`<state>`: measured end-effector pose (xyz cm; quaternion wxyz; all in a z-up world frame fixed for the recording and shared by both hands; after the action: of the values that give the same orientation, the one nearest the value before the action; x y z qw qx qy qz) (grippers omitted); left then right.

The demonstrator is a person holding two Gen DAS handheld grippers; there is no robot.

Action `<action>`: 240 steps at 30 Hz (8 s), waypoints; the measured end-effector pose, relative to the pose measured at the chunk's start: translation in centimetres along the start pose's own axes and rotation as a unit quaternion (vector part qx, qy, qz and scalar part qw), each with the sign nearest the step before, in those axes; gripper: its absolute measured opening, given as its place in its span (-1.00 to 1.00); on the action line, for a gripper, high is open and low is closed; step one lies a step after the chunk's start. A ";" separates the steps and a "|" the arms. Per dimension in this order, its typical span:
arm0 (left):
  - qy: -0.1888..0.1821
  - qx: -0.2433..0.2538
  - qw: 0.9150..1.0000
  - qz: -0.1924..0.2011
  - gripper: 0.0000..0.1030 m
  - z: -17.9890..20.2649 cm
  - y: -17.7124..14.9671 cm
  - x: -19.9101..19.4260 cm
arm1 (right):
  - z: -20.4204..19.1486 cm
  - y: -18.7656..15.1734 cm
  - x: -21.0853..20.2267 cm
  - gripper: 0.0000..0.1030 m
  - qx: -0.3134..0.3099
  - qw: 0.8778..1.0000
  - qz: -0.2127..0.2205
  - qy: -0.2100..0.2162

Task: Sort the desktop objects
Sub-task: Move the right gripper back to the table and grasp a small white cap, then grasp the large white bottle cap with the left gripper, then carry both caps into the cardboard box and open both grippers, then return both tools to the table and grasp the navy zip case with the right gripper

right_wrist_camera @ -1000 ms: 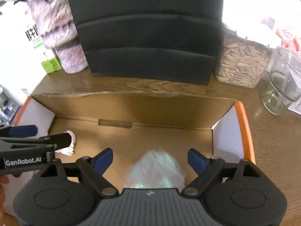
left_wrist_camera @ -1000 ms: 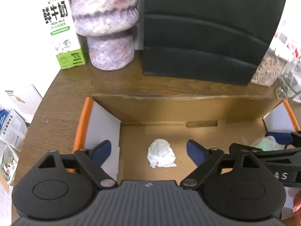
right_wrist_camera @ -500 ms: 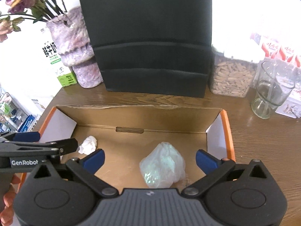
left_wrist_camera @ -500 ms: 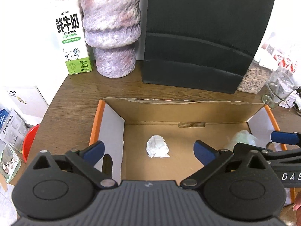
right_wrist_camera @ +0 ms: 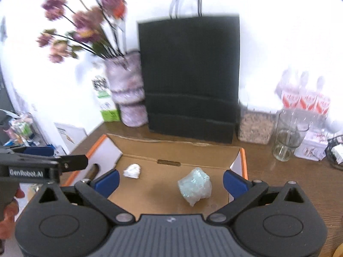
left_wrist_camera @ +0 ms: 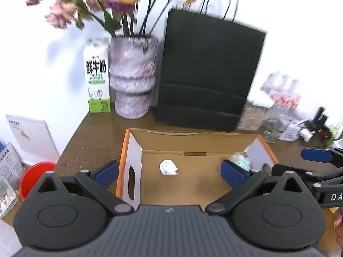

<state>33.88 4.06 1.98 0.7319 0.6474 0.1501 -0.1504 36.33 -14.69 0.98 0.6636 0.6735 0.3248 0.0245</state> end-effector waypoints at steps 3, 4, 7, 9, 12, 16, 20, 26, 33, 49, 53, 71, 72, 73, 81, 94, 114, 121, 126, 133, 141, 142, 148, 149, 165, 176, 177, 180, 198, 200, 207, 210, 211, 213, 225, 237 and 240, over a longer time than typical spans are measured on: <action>-0.006 0.011 1.000 0.027 1.00 -0.2 -0.6 -3.3 | -0.6 -0.7 -3.7 1.00 -0.011 0.999 0.033 0.007; -0.002 0.015 0.999 0.032 1.00 -0.4 -0.9 -4.3 | -0.8 -1.1 -5.0 1.00 -0.015 0.999 0.041 0.008; -0.004 0.024 0.998 0.056 1.00 -0.9 -2.0 -7.3 | -1.3 -2.6 -8.2 1.00 -0.023 0.998 0.057 0.015; -0.005 0.029 0.997 0.068 1.00 -1.2 -3.0 -9.1 | -1.5 -3.8 -10.2 1.00 -0.025 0.998 0.063 0.017; 0.001 0.039 0.996 0.083 1.00 -1.4 -4.9 -11.7 | -1.8 -6.0 -12.9 1.00 -0.022 0.997 0.068 0.018; 0.007 0.039 0.996 0.079 1.00 -1.5 -8.0 -14.3 | -2.0 -9.3 -15.9 1.00 -0.009 0.998 0.061 0.025; 0.005 0.037 0.996 0.079 1.00 -1.2 -10.4 -16.4 | -2.3 -12.7 -18.1 1.00 0.001 0.998 0.052 0.019; -0.002 0.051 0.996 0.074 1.00 0.5 -14.9 -18.6 | -3.1 -17.2 -20.5 1.00 -0.009 0.999 0.038 0.000; 0.007 0.040 0.998 0.043 1.00 0.8 -19.5 -19.2 | -3.9 -21.3 -21.7 0.95 -0.020 1.000 0.010 -0.007; -0.015 0.048 0.999 0.011 1.00 2.7 -24.2 -20.3 | -4.0 -26.0 -22.9 0.39 -0.025 0.999 -0.018 -0.031; -0.018 0.048 0.999 0.008 1.00 3.5 -24.9 -20.3 | -3.9 -26.8 -22.8 0.10 -0.033 0.999 -0.021 -0.025; -0.047 0.092 0.994 0.026 0.98 11.5 -25.1 -19.1 | -1.2 -26.6 -24.1 -0.52 -0.037 0.999 0.022 -0.026; -0.047 0.092 0.994 0.028 0.98 11.9 -25.1 -19.1 | -0.9 -26.6 -24.2 -0.52 -0.037 0.999 0.022 -0.027; -0.045 0.092 0.994 0.029 0.98 12.4 -25.2 -19.0 | -0.7 -26.6 -24.3 -0.52 -0.037 0.999 0.022 -0.028; -0.031 0.102 0.994 0.023 0.88 15.3 -25.9 -18.0 | 1.6 -26.5 -24.7 -0.52 -0.033 0.998 0.033 -0.035; -0.017 0.083 0.996 -0.004 -0.20 16.2 -27.2 -17.1 | 2.1 -26.9 -24.5 -0.52 -0.041 0.998 0.043 -0.017; -0.018 0.075 0.997 0.031 -0.21 14.1 -24.3 -17.8 | -0.2 -24.6 -23.9 -0.52 -0.055 0.997 0.051 -0.017; -0.007 0.069 0.997 0.046 -0.21 11.6 -21.4 -17.0 | -2.0 -21.2 -22.0 -0.52 -0.062 0.996 0.070 -0.014; -0.013 0.074 0.995 0.066 -0.21 10.2 -18.0 -16.1 | -2.7 -17.9 -20.1 -0.52 -0.058 0.994 0.089 -0.017; -0.012 0.073 0.993 0.093 -0.21 8.1 -12.5 -13.4 | -3.1 -13.1 -16.4 -0.52 -0.054 0.992 0.112 -0.025; -0.012 0.063 0.993 0.103 -0.21 6.6 -6.8 -8.4 | -2.6 -7.8 -10.4 -0.52 -0.057 0.991 0.117 -0.027; -0.012 0.065 0.993 0.098 -0.21 6.5 -6.2 -7.4 | -2.4 -7.2 -9.5 -0.52 -0.056 0.992 0.114 -0.026; -0.009 0.069 0.996 0.047 -0.21 5.6 -4.2 -1.2 | -1.2 -4.6 -3.2 -0.52 -0.056 0.996 0.073 -0.021; -0.006 0.070 0.997 0.038 -0.21 5.4 -4.0 -0.1 | -1.0 -4.4 -2.1 -0.52 -0.057 0.996 0.061 -0.018; 0.015 0.078 0.988 -0.132 -0.21 2.4 -7.3 13.3 | 0.2 -8.2 12.6 -0.53 -0.055 0.989 -0.135 -0.020; 0.019 0.071 0.983 -0.170 -0.07 1.8 -8.6 14.4 | 1.1 -8.8 13.6 0.02 -0.031 0.984 -0.168 -0.040; 0.018 0.072 0.983 -0.166 0.10 1.8 -8.5 14.3 | 1.2 -8.8 13.4 0.25 -0.026 0.985 -0.166 -0.040; 0.037 0.080 0.985 -0.149 0.66 1.5 -7.9 13.7 | 1.3 -8.3 12.5 0.52 -0.028 0.987 -0.153 -0.041; 0.016 0.052 0.994 -0.091 1.00 1.4 -5.2 10.3 | 0.4 -5.7 8.4 1.00 -0.041 0.993 -0.108 -0.022; 0.016 0.054 0.995 -0.082 1.00 1.5 -4.8 9.4 | 0.3 -5.4 7.8 1.00 -0.042 0.994 -0.103 -0.023; 0.014 0.067 0.996 -0.053 1.00 1.9 -3.6 5.8 | -0.2 -4.2 4.4 1.00 -0.051 0.995 -0.078 -0.023; 0.015 0.070 0.997 -0.042 1.00 2.1 -3.3 4.0 | -0.4 -3.8 2.8 1.00 -0.053 0.996 -0.068 -0.025; 0.015 0.072 0.997 -0.039 1.00 2.2 -3.3 3.3 | -0.5 -3.7 2.2 1.00 -0.052 0.996 -0.064 -0.025; 0.017 0.074 0.997 -0.034 1.00 2.2 -3.4 2.1 | -0.6 -3.6 1.1 1.00 -0.051 0.997 -0.057 -0.024; 0.024 0.095 0.995 -0.006 1.00 1.6 -6.4 -5.3 | -1.6 -5.8 -6.3 1.00 -0.050 0.998 -0.023 -0.032; 0.029 0.108 0.993 0.048 1.00 2.1 -10.5 -12.2 | -2.6 -10.0 -13.0 1.00 -0.056 0.997 0.020 -0.043; 0.029 0.113 0.992 0.056 1.00 2.4 -11.6 -13.3 | -2.8 -11.4 -14.1 1.00 -0.054 0.997 0.026 -0.048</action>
<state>17.02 0.64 -2.69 0.6565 0.7377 0.1166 -0.1062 19.31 -19.93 -3.48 0.7131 0.6453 0.2727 0.0266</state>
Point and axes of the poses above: each gripper's, at about its wrist camera, not at the fingertips, and x roughly the way its jaws point, z to its right, y to its top, the point moved 7 cm from there along x, roughly the way its jaws point, and after that the axes turned 12 degrees about z, right-handed, at the moved point
